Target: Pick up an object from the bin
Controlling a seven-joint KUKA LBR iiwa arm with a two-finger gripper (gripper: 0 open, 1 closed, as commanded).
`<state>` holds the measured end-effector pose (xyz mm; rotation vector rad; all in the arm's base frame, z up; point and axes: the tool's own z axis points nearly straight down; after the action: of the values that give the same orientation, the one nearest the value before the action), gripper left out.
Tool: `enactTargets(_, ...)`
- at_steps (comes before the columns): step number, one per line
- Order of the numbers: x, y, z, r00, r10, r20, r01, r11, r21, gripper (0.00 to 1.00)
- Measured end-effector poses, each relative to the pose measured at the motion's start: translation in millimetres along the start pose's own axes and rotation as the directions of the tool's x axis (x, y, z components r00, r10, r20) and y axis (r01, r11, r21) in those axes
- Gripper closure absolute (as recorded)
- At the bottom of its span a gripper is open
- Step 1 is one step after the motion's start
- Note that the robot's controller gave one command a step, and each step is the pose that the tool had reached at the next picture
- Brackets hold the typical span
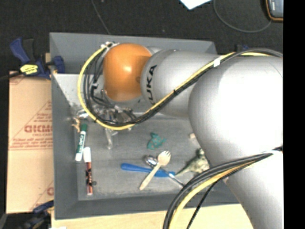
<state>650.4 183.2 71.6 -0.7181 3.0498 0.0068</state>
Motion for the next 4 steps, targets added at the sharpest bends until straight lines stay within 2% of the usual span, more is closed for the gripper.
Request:
enactTargets(1, 9.3, -32, -1, 0.897, 0.442, 0.001, -0.442, 0.897, 0.002, 0.00)
enactTargets(2, 37.7, -74, 0, 0.929, 0.370, 0.004, -0.370, 0.929, 0.000, 1.00)
enactTargets(4, 37.1, -74, -12, 0.928, 0.372, 0.007, -0.372, 0.928, -0.002, 1.00)
